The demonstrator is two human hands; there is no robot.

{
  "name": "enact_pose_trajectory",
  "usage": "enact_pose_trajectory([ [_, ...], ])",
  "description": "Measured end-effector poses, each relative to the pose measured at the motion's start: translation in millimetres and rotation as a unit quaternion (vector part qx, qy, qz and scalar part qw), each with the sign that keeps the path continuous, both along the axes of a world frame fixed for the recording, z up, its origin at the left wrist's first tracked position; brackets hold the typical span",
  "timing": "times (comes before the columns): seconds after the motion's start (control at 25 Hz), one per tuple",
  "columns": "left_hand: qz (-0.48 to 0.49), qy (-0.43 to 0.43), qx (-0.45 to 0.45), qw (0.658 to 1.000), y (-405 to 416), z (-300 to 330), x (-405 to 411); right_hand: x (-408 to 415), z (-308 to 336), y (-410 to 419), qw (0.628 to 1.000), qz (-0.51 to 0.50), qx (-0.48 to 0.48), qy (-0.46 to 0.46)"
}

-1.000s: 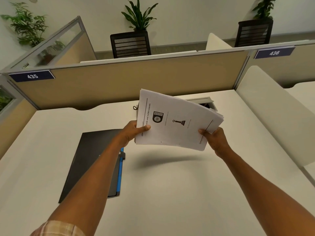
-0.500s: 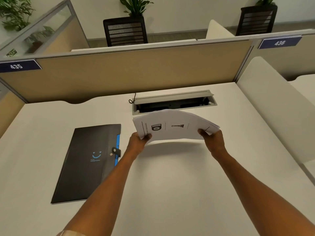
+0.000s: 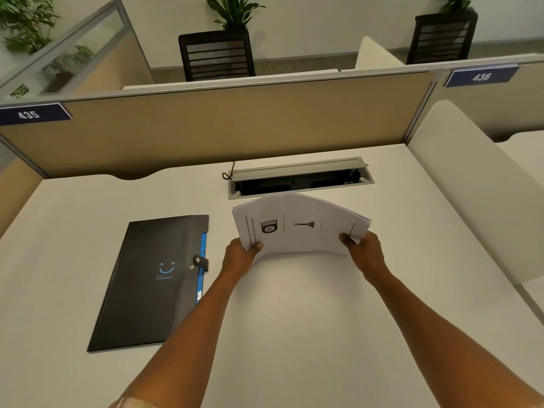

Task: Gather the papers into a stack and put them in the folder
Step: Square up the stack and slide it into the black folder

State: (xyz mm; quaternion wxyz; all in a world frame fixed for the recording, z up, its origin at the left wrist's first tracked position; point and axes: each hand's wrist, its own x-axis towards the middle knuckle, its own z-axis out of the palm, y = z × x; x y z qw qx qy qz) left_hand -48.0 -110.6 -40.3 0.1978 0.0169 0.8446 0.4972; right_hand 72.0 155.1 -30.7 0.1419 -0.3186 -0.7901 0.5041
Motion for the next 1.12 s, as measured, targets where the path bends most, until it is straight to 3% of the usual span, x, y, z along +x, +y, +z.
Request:
enact_pose_trajectory([
  [0.2,-0.007,-0.008,-0.023,1.000,1,-1,2,2,-4,-1,0.999,-0.005,0.040,-0.018],
  [0.4,-0.027,-0.026,-0.052,0.998,-3,5,-12,13,5,-3,0.975,0.057,0.191,-0.094],
  [0.48,-0.061,-0.017,-0.070,0.996,-7,14,-22,17,7,-3,0.973,0.084,0.192,-0.093],
  [0.68,-0.053,0.037,-0.033,0.997,-24,29,-30,34,9,-3,0.993,0.093,-0.077,-0.002],
  [0.84,0.109,0.045,0.080,0.990,-30,30,-4,46,11,-22,0.970,0.076,-0.223,0.061],
  [0.96,0.147,-0.039,0.139,0.979,-26,27,28,47,6,-41,0.956,0.039,-0.282,0.077],
  [1.04,0.085,-0.133,0.210,0.965,-21,32,51,47,6,-56,0.945,0.032,-0.312,0.090],
  [1.12,0.046,-0.152,0.243,0.957,-17,35,64,47,6,-72,0.937,0.040,-0.333,0.103],
])
